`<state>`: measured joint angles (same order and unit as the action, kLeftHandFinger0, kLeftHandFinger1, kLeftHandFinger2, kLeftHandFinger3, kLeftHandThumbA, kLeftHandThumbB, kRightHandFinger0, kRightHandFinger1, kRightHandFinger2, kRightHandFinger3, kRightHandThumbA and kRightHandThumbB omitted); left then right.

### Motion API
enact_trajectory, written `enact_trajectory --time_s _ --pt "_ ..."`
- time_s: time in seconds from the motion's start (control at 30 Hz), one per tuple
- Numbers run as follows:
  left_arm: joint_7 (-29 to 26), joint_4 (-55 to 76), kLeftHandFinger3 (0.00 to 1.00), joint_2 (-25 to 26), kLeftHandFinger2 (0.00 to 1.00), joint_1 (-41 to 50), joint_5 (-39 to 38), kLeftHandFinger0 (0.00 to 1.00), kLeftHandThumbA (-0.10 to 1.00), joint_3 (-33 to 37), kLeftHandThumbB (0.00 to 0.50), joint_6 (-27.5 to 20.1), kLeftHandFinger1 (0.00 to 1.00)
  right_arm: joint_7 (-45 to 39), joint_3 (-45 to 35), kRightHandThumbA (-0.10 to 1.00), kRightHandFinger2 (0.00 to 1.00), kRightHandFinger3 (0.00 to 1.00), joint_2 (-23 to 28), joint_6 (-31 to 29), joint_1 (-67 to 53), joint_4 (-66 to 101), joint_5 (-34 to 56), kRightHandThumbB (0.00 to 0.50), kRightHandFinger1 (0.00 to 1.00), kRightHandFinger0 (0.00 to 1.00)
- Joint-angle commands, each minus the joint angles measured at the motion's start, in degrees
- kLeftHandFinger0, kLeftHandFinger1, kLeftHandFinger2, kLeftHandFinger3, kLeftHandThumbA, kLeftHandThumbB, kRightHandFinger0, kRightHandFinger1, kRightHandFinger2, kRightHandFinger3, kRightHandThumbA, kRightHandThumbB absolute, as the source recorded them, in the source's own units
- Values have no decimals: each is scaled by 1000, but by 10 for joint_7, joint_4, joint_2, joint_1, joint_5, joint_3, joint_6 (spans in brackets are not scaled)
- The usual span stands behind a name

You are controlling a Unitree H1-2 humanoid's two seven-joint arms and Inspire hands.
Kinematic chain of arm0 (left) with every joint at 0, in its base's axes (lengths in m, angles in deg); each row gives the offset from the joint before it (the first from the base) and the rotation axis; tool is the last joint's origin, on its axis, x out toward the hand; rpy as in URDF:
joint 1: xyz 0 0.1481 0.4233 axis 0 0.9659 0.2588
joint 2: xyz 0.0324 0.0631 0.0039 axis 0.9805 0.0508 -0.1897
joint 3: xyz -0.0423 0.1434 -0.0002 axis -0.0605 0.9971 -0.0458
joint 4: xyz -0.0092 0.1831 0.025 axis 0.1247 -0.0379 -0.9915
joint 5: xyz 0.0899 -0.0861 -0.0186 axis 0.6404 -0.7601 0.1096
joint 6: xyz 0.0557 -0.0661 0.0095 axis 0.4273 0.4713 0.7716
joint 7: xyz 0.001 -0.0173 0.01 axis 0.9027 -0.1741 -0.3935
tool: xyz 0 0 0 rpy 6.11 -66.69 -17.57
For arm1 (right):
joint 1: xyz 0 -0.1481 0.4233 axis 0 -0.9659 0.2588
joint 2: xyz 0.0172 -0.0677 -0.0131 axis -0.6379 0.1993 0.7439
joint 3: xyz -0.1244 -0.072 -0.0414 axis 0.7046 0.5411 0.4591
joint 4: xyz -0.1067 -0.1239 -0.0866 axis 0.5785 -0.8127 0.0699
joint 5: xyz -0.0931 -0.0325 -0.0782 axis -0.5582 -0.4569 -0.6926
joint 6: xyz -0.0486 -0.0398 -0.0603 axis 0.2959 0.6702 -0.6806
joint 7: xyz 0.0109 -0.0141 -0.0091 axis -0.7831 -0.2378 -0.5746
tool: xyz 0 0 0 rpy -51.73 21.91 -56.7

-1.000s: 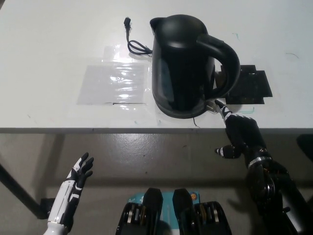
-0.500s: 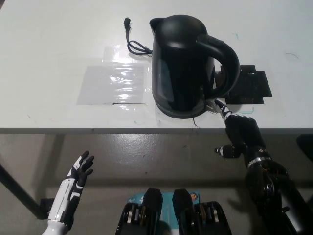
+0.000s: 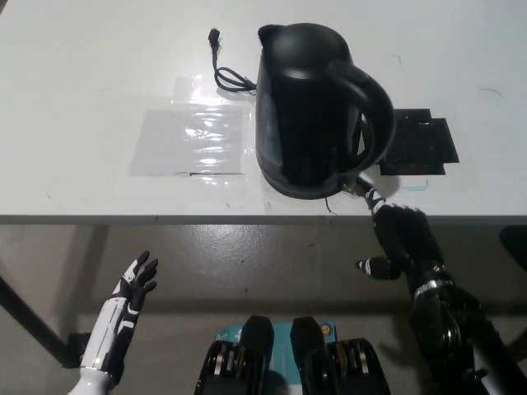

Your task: A kettle is kept at the center of the table close to the robot and the robot uses its right index finger to press downwards on the transparent start boiling button

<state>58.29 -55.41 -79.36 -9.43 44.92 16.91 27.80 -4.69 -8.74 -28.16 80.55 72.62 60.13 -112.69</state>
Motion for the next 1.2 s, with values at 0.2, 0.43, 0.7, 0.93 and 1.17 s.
enact_trajectory --time_s 0.2,0.43,0.7,0.93,1.17 --pt "-5 17 1000 8 1000 -11 8 1000 969 -4 171 -3 1000 5 15 1000 15 1000 -3 -1 0 13 -7 342 6 0" --pt "-6 15 1000 7 1000 -11 7 1000 965 -6 201 -2 1000 8 16 1000 23 1000 -2 -1 1 -3 -5 331 11 0" --pt "-2 16 1000 7 1000 -12 2 1000 958 -6 192 0 1000 11 17 1000 1 1000 2 -1 4 4 -9 317 0 0" --pt "0 16 1000 6 1000 -11 -2 1000 948 -7 183 0 1000 10 14 1000 0 1000 2 0 -2 22 -7 353 0 0" --pt "-1 15 1000 7 1000 -9 -1 1000 934 -7 163 -4 1000 -5 6 1000 0 1000 10 3 -27 126 -8 326 0 0"
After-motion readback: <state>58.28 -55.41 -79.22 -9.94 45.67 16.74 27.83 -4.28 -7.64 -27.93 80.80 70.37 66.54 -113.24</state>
